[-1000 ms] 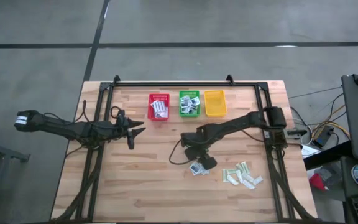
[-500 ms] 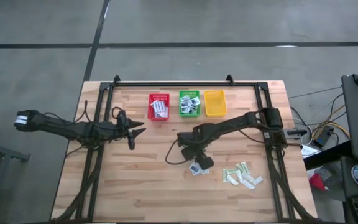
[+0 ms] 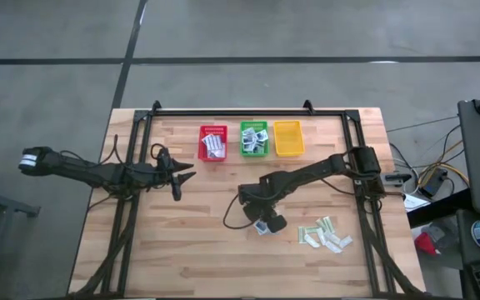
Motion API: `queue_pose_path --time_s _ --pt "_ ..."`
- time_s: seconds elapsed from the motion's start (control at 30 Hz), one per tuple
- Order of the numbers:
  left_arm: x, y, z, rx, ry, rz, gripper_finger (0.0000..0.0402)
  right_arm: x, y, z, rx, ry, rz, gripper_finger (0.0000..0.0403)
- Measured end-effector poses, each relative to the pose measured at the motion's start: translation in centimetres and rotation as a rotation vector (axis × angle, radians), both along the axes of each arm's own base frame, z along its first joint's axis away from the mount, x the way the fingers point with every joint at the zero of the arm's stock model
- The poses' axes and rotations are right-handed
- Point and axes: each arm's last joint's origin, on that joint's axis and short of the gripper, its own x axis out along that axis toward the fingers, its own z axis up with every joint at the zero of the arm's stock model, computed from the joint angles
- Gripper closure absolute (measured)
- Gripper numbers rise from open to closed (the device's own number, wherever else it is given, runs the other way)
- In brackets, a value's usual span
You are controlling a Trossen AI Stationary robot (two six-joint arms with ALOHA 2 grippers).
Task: Pick & Place First Aid Supplies
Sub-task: Put the alcohol pad into the green basket
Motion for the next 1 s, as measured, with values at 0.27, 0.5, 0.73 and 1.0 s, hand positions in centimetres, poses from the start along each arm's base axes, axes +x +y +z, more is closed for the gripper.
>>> queue_pose_path --time_s 0.27,0.5,0.73,1.0 --pt "0.0 0.0 0.0 -0.003 -0.001 0.001 0.0268 -0.4 -0.1 -0.5 -0.006 0.019 0.000 0.0298" --pt "0.0 0.0 0.0 -0.004 -0.001 0.001 0.0268 -0.9 -0.1 -1.0 0.001 0.027 -0.010 0.0288" --pt "0.0 0.0 0.0 -0.004 -0.001 0.001 0.0268 -0.9 -0.2 -1.1 -0.018 0.025 -0.018 0.0314" --pt "0.0 0.0 0.0 -0.003 -0.001 0.001 0.0268 -0.9 -0.2 -1.2 -0.042 0.027 -0.024 0.0376"
